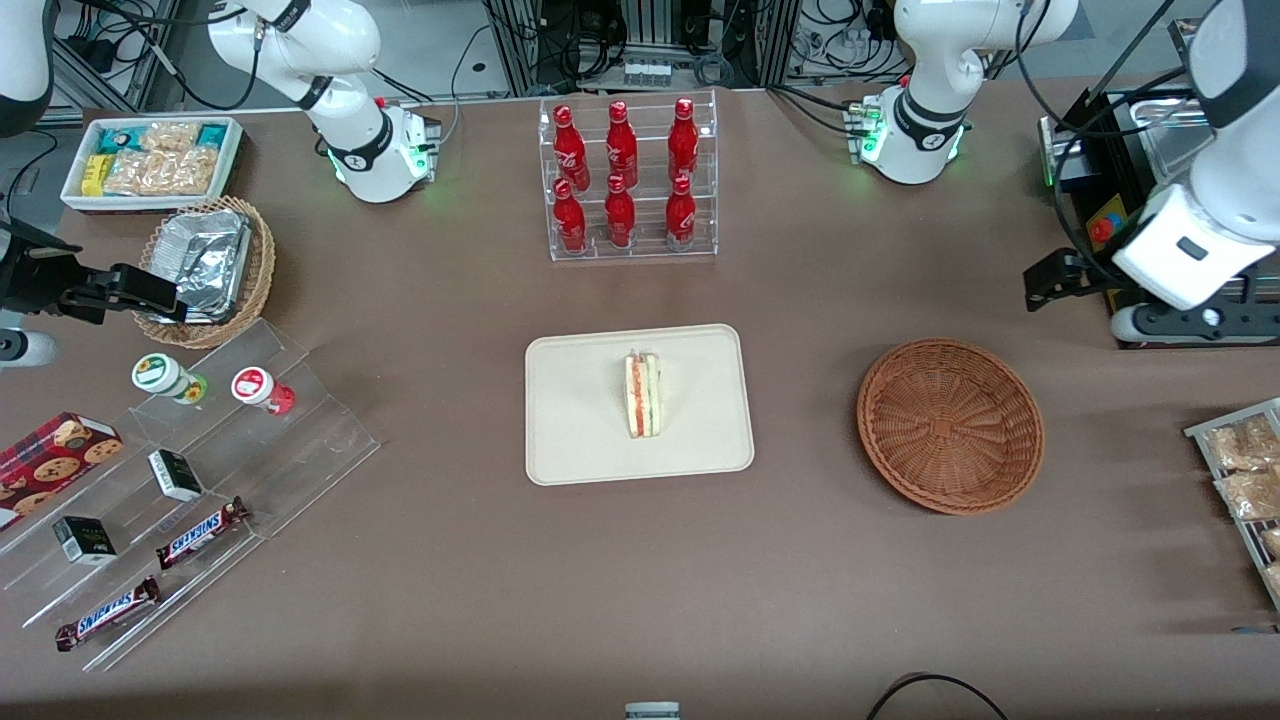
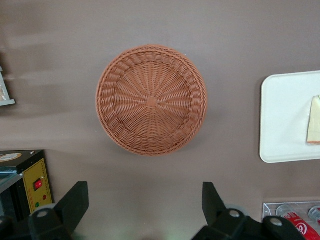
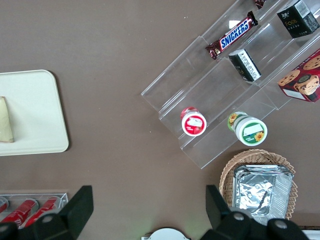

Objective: Place sandwich from basket to tray

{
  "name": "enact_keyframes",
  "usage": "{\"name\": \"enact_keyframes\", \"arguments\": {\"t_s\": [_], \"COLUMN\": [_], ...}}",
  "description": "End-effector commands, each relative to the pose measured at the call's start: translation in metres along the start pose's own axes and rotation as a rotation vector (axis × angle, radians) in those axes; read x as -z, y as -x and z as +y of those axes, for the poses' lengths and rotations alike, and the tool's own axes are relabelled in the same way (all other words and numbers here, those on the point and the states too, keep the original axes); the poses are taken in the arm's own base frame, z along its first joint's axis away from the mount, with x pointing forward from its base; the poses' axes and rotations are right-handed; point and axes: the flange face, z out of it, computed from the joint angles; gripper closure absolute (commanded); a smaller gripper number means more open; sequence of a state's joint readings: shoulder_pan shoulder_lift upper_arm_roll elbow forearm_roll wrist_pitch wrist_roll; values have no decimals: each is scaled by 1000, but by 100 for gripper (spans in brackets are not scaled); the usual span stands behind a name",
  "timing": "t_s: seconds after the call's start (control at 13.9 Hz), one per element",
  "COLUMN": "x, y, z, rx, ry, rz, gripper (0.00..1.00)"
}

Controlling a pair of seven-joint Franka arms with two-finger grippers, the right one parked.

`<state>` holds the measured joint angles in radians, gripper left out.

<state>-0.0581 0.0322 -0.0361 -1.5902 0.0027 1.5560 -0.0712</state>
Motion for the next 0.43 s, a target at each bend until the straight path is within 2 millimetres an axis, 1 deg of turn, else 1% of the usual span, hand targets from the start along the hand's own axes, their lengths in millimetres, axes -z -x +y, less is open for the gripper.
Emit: {"name": "enact_keyframes", "arguments": {"t_s": [0.0,0.36], "x": [19,25], "y": [-11,-4], "z": [0,-5], "rx": [-9,-5], "ry": [6,-11], "rz": [22,15], "gripper": [0,0]}}
